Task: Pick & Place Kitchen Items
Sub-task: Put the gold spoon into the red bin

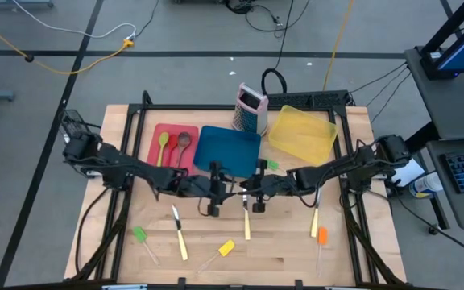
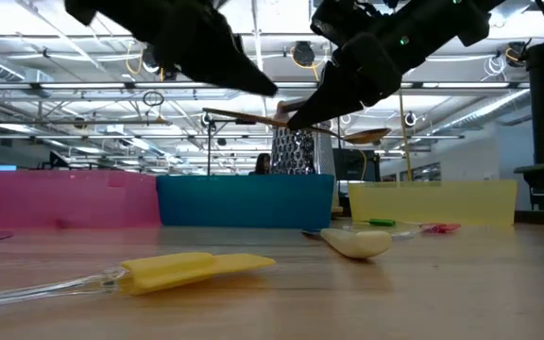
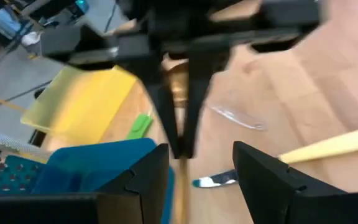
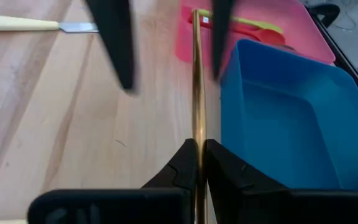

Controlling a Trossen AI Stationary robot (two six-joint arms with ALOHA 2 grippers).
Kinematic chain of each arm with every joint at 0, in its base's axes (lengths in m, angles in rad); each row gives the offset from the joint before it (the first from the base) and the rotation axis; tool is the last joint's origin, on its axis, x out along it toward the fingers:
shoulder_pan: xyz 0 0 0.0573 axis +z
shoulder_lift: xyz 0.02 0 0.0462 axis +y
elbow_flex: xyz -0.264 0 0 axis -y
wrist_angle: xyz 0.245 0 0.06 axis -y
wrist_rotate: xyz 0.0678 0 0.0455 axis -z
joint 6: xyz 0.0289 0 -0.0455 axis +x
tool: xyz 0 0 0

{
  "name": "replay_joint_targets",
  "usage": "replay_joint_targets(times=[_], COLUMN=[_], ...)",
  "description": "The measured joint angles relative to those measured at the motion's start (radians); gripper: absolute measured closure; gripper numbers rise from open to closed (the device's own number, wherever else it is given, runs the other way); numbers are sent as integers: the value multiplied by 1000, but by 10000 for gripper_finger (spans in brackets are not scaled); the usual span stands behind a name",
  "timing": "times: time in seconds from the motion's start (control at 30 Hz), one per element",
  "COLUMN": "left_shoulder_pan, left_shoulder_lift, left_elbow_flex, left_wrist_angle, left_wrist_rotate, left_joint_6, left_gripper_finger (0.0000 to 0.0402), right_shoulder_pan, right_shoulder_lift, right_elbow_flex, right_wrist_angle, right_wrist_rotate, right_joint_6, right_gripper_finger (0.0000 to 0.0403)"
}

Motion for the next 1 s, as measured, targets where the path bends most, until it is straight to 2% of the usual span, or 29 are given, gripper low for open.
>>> replay_joint_targets(times=[0.37, 0.87, 1.0], left_shoulder_pan=[47, 48, 49], left_shoulder_lift=[62, 62, 61], left_elbow_flex=[0, 0, 0], left_wrist_angle=[-3, -21, -36], left_wrist_rotate=[8, 13, 12], left_joint_6=[0, -21, -58], left_gripper_finger=[226, 384, 383], right_shoulder_pan=[0, 0, 1], right_shoulder_lift=[0, 0, 0], right_elbow_flex=[0, 0, 0], right_wrist_angle=[2, 0, 3], right_wrist_rotate=[-3, -7, -5], right_joint_6=[-4, -15, -30], right_gripper_finger=[387, 383, 359])
